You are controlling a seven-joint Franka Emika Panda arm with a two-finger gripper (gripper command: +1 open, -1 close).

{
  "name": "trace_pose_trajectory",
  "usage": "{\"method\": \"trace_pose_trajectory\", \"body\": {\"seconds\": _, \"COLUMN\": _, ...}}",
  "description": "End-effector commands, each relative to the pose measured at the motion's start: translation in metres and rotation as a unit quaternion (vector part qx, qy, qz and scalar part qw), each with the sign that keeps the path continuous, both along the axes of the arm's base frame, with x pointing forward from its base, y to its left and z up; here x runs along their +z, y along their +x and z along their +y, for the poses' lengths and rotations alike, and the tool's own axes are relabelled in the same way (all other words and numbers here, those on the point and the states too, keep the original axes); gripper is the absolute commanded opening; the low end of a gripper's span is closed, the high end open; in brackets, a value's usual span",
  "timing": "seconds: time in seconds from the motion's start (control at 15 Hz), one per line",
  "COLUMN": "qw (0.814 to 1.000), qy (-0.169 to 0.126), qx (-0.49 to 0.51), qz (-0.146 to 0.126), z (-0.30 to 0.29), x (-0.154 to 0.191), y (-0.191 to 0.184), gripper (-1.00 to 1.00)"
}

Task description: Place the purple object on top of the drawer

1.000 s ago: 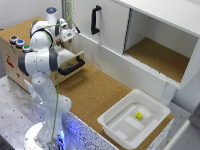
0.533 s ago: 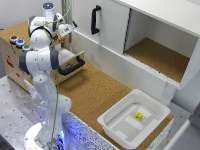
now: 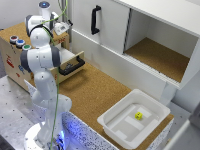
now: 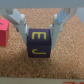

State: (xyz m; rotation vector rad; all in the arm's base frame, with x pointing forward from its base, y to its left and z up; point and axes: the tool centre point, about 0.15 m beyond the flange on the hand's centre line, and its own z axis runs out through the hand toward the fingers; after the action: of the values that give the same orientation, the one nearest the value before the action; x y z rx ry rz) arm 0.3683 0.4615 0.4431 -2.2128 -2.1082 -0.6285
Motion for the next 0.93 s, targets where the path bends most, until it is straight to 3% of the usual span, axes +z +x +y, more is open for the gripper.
{"method": "trace_pose_trajectory", "body": {"seconds": 0.0, "qw": 0.999, "qy": -0.028, "qx": -0.025, "qz": -0.007, "z": 0.022, "x": 0.009, "y": 0.009, "gripper": 1.00}}
{"method": "trace_pose_trajectory", "body": {"seconds": 0.47, "qw": 0.999, "qy": -0.002, "qx": -0.052, "qz": -0.016, "z": 0.004, "x": 0.039, "y": 0.010, "gripper": 1.00}}
{"method": "trace_pose_trajectory", "body": {"seconds": 0.87, "qw": 0.993, "qy": 0.010, "qx": -0.116, "qz": -0.011, "z": -0.060, "x": 0.057, "y": 0.008, "gripper": 1.00}}
